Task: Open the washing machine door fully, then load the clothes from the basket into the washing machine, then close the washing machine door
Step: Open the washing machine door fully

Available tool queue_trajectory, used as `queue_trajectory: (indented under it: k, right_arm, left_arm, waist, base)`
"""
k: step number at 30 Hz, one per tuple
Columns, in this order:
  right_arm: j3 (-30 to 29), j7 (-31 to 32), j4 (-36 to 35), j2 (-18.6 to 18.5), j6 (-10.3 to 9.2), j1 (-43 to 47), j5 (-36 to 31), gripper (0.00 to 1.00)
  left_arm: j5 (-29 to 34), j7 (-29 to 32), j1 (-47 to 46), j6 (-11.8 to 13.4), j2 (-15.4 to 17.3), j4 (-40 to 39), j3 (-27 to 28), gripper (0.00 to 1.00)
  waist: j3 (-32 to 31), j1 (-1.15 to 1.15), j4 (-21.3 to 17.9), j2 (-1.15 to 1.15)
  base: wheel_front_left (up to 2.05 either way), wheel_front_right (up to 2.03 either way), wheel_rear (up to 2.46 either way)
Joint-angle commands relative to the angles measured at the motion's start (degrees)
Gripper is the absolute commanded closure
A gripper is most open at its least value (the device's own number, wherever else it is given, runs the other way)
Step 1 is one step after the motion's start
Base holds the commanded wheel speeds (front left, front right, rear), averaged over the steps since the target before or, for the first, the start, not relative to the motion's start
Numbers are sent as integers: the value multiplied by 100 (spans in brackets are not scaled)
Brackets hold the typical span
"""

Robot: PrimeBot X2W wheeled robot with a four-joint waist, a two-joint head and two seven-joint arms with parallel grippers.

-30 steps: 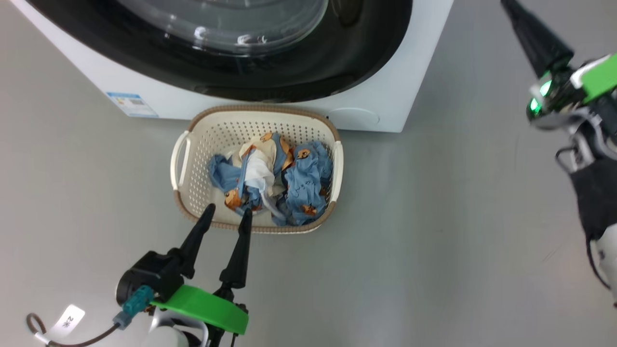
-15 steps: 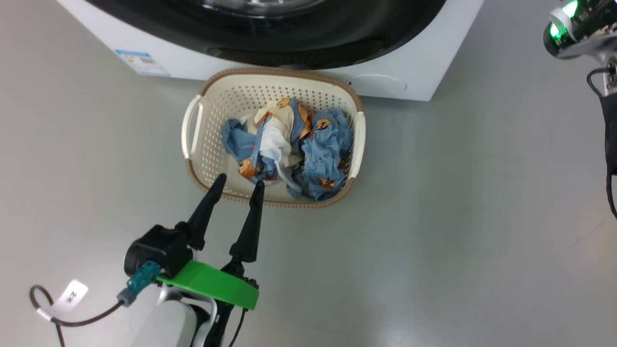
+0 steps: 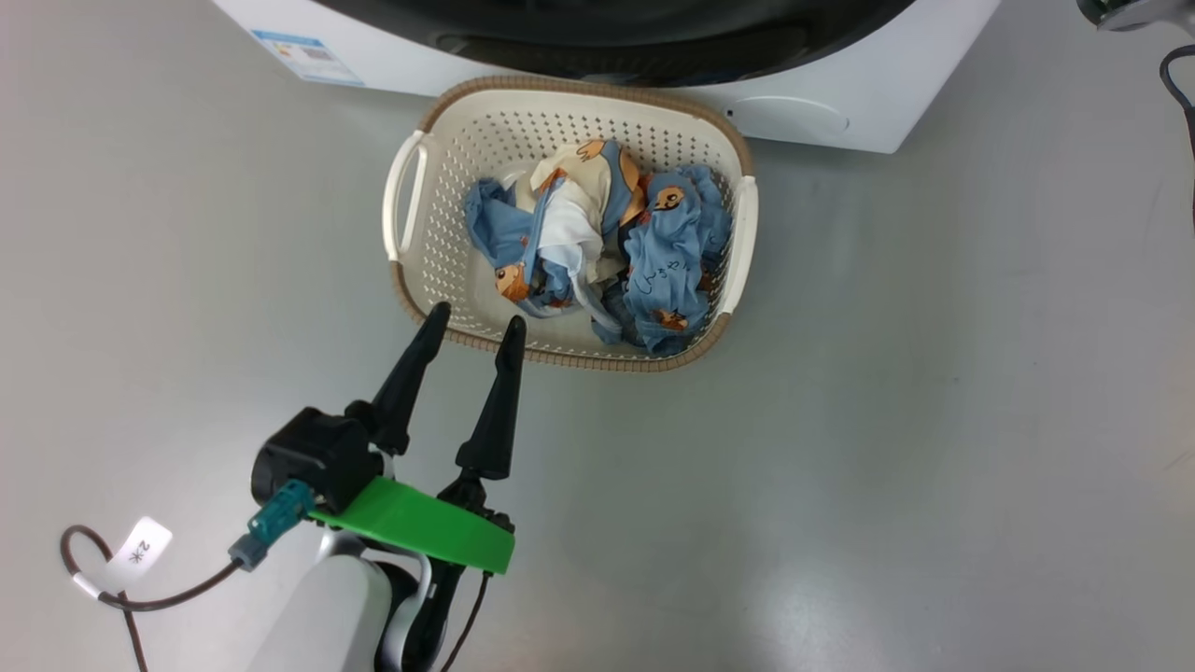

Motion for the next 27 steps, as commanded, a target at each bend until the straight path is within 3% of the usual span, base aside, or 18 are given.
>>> queue_trajectory:
  k: [1, 14, 27]
  right_arm:
    - [52, 34, -122, 94, 9, -102, -49, 100]
    - [163, 29, -173, 142, 9, -99, -272, 100]
    - [500, 158, -607, 275, 9, 790, -350, 100]
  left_arm:
    - [-44, -37, -55, -15, 97, -151, 173, 0]
    - [-83, -37, -66, -15, 71, -153, 188, 0]
    - [-1, -37, 123, -15, 68, -63, 197, 0]
  waist:
    - [33, 0, 39, 0]
    - [17, 0, 120, 0]
    - [-487, 0, -11, 0]
  base:
    - [0, 0, 0]
    - [0, 0, 0]
    - [0, 0, 0]
